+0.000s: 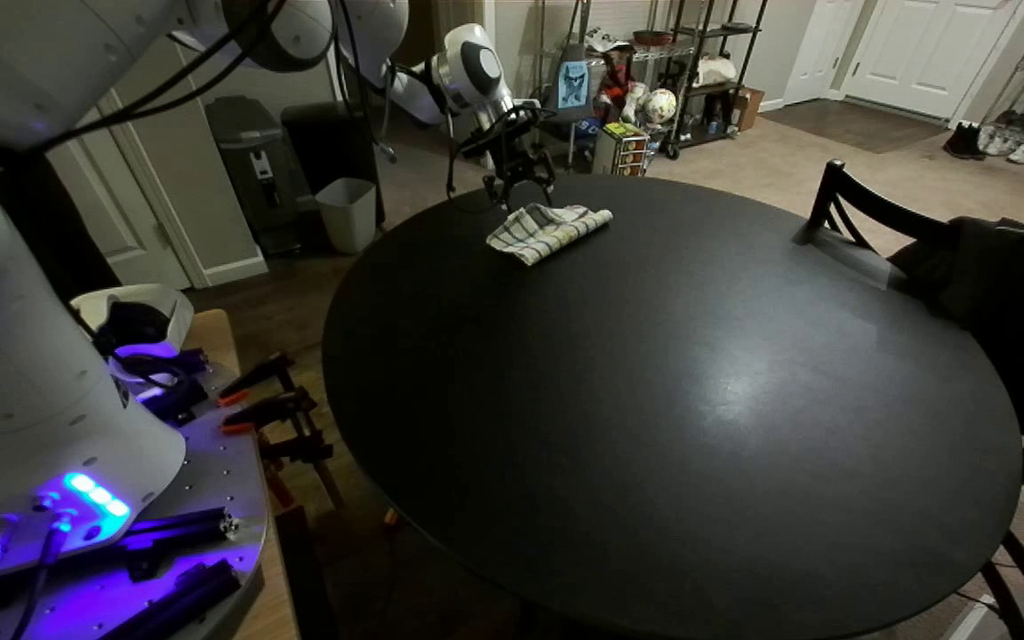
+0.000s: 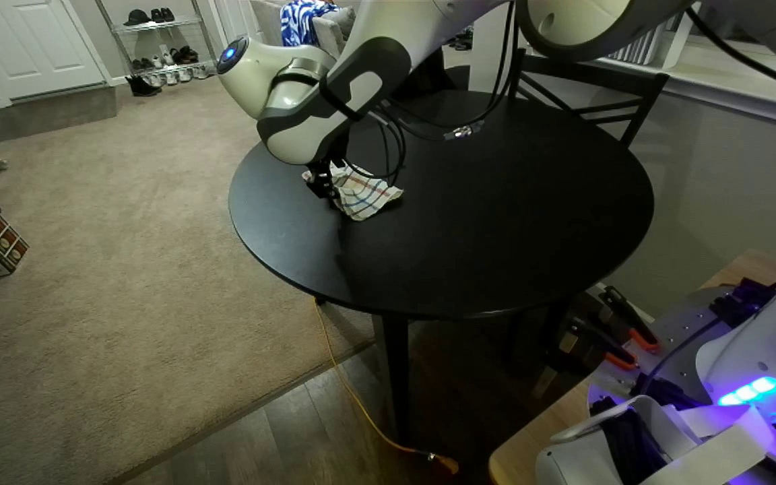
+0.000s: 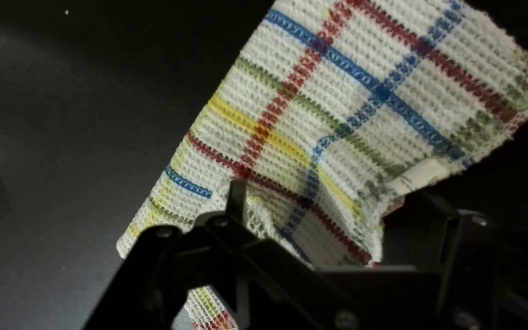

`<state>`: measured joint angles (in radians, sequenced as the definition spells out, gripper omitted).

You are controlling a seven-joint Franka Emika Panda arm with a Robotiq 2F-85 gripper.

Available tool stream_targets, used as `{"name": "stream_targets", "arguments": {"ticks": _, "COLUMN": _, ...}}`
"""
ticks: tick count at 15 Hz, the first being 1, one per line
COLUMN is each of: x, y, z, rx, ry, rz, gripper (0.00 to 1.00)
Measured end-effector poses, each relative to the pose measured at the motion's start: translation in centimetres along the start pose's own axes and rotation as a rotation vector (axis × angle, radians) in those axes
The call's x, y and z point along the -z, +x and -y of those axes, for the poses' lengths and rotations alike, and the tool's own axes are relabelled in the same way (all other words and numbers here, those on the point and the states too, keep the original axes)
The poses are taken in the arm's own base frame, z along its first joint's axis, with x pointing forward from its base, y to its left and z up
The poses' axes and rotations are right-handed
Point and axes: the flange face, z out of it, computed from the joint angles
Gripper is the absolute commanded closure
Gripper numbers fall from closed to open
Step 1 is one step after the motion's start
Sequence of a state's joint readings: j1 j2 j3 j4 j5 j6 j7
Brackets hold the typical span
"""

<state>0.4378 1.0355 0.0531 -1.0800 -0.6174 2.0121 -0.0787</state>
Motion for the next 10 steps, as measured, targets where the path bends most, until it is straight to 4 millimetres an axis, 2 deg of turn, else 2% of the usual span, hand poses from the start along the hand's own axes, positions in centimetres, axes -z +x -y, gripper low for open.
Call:
{"name": "stream_targets", "arguments": {"ticks": 6, "x": 0.00, "y": 0.00, "z": 0.00, "rx": 0.000, "ry": 0.000, "rz": 0.000, "gripper": 0.12}}
{"name": "stream_targets", "arguments": {"ticks": 7, "x": 0.00, "y": 0.00, "z": 0.00, "rx": 0.000, "ry": 0.000, "rz": 0.000, "gripper": 0.03}}
{"name": "stream_targets", "arguments": {"ticks": 10, "x": -0.02, "y": 0.01, "z": 0.02, "rx": 0.000, "ry": 0.000, "rz": -0.001, "gripper": 0.00}}
